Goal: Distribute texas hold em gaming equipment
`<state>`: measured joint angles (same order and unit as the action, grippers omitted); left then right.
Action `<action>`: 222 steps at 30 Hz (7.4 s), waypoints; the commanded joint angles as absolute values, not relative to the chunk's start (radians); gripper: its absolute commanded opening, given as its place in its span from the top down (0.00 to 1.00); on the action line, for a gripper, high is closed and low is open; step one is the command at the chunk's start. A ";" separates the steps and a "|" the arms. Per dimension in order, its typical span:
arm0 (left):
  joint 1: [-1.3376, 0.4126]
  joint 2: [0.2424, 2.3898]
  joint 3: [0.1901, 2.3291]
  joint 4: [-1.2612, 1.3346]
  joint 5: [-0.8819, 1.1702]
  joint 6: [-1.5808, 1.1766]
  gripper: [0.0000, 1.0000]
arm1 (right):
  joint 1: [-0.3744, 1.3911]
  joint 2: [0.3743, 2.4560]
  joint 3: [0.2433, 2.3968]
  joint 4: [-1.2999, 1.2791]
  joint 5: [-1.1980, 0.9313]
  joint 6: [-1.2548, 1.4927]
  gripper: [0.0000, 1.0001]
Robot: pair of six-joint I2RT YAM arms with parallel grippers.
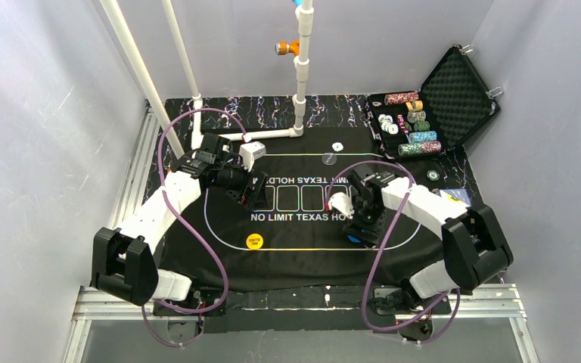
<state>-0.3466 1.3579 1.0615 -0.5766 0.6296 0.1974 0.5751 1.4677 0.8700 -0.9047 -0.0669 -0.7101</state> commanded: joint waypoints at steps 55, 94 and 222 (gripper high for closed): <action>-0.334 1.355 1.095 -0.594 0.661 0.200 0.02 | -0.235 1.937 1.319 -0.667 -0.061 -0.499 0.37; -0.188 1.308 1.131 -0.711 0.843 0.193 0.02 | 0.256 1.603 1.260 -0.835 -0.201 -0.513 0.60; -0.317 1.352 1.103 -0.684 0.766 0.276 0.02 | -0.316 2.073 1.600 -0.696 -0.095 -0.550 0.27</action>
<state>-0.3164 1.3537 1.0851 -0.6804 0.7620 0.2764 -0.3080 2.0556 1.5631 -0.7246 -0.0956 -0.5335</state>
